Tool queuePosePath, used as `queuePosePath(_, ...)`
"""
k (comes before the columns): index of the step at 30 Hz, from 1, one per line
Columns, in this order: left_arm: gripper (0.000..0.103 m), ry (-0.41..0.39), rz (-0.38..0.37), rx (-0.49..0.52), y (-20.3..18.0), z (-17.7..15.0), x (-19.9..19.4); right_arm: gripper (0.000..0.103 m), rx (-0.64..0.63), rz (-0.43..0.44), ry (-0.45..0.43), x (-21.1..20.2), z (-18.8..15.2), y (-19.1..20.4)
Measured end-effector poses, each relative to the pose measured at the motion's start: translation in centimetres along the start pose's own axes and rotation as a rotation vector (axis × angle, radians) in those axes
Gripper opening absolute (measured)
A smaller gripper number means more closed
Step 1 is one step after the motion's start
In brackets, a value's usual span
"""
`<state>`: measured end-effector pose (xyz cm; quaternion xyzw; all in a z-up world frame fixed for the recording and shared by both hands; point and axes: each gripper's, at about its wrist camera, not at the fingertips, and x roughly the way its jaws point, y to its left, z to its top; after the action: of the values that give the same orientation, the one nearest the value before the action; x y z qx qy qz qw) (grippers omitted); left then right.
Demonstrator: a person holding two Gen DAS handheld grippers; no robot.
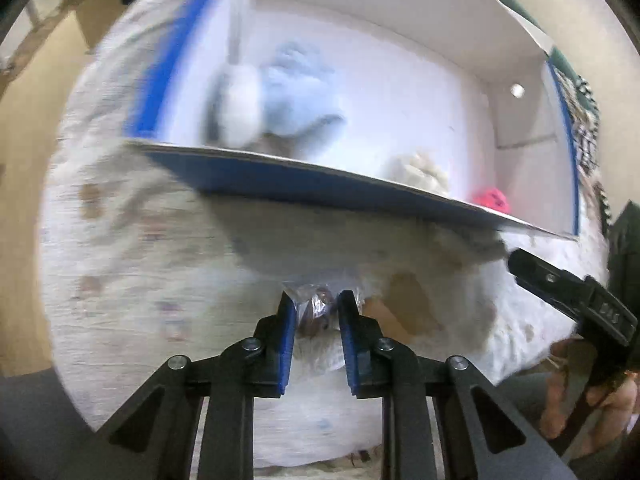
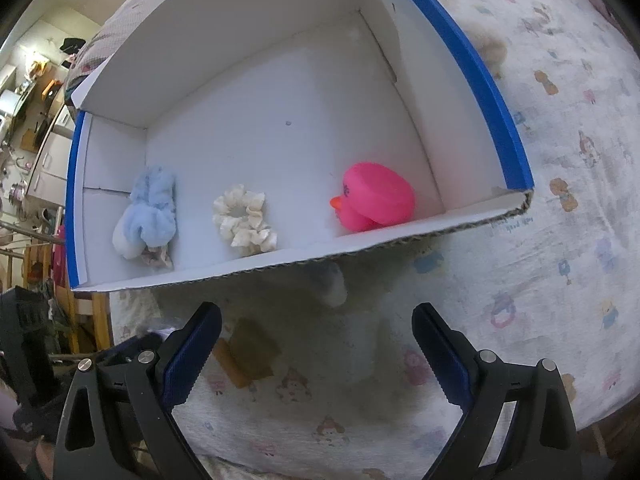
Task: Organize soft objects
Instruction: 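Lower the left tool and grasp the clear plastic bag beside the box, then lower the right tool and grasp the white rolled cloth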
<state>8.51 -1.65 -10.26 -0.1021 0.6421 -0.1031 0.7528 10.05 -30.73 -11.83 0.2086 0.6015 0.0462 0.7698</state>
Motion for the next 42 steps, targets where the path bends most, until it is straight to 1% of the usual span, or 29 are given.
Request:
queuePosePath(1,0.019,-0.017,0.027,-0.008,0.6,0.0,-0.4,0.102,0.011,0.011,0.005,0.1,0.0,-0.1)
queuePosePath(4,0.019,-0.04,0.061,-0.02,1.4,0.1,-1.2,0.102,0.048,0.038,0.021,0.5,0.1,-0.7)
queuePosePath(6,0.018,-0.05,0.079,-0.024,1.9,-0.1,-1.3,0.102,0.062,0.033,0.032,0.9,0.1,-0.8)
queuePosePath(8,0.018,-0.064,0.098,-0.021,2.2,-0.2,-1.8,0.102,0.054,0.001,0.037,1.5,0.3,-0.4)
queuePosePath(11,0.018,-0.08,0.127,0.003,1.8,-0.1,-1.8,0.102,0.007,-0.061,0.052,2.8,0.7,0.8)
queuePosePath(12,0.018,-0.081,0.129,0.007,1.2,0.0,-1.3,0.102,-0.009,-0.078,0.057,3.3,0.9,1.2)
queuePosePath(13,0.018,-0.08,0.127,0.008,1.3,0.2,-1.3,0.102,-0.022,-0.093,0.055,3.6,1.1,1.6)
queuePosePath(14,0.018,-0.079,0.127,0.007,1.4,0.3,-1.2,0.098,-0.036,-0.117,0.038,3.8,1.2,2.0)
queuePosePath(15,0.018,-0.08,0.128,0.006,0.8,0.3,-0.9,0.089,-0.049,-0.129,0.027,3.9,1.4,2.3)
queuePosePath(16,0.018,-0.082,0.132,0.002,1.0,0.5,-0.9,0.084,-0.063,-0.133,0.028,4.1,1.6,2.6)
queuePosePath(17,0.018,-0.083,0.135,-0.001,1.0,0.6,-0.9,0.076,-0.071,-0.133,0.038,4.5,1.7,2.9)
queuePosePath(18,0.018,-0.084,0.136,-0.006,1.1,0.7,-0.9,0.064,-0.073,-0.136,0.047,4.8,1.7,2.9)
queuePosePath(19,0.018,-0.085,0.132,-0.014,1.2,0.8,-0.8,0.055,-0.075,-0.149,0.053,5.1,1.6,2.9)
queuePosePath(20,0.018,-0.085,0.129,-0.02,1.3,1.0,-0.8,0.042,-0.076,-0.166,0.057,5.3,1.5,2.8)
queuePosePath(21,0.018,-0.084,0.126,-0.023,1.3,1.0,-0.8,0.034,-0.078,-0.169,0.063,5.4,1.4,2.7)
queuePosePath(23,0.018,-0.083,0.121,-0.03,1.3,1.2,-0.8,0.026,-0.087,-0.162,0.061,5.2,1.3,2.6)
queuePosePath(26,0.018,-0.09,0.127,-0.02,0.9,1.2,-0.8,0.024,-0.108,-0.126,0.039,4.2,0.9,2.5)
queuePosePath(30,0.018,-0.091,0.133,-0.022,1.0,1.0,-0.5,0.024,-0.159,-0.092,0.01,2.8,-0.2,3.3)
queuePosePath(34,0.018,-0.097,0.163,-0.029,1.5,0.4,-0.6,0.024,-0.191,-0.063,-0.005,1.3,-1.7,3.3)
queuePosePath(39,0.018,-0.117,0.195,-0.023,1.7,-0.3,-1.1,0.024,-0.209,-0.022,-0.024,-0.4,-2.7,3.2)
queuePosePath(42,0.018,-0.13,0.177,-0.01,1.7,-0.8,-1.6,0.024,-0.23,0.013,-0.033,-1.6,-2.7,3.7)
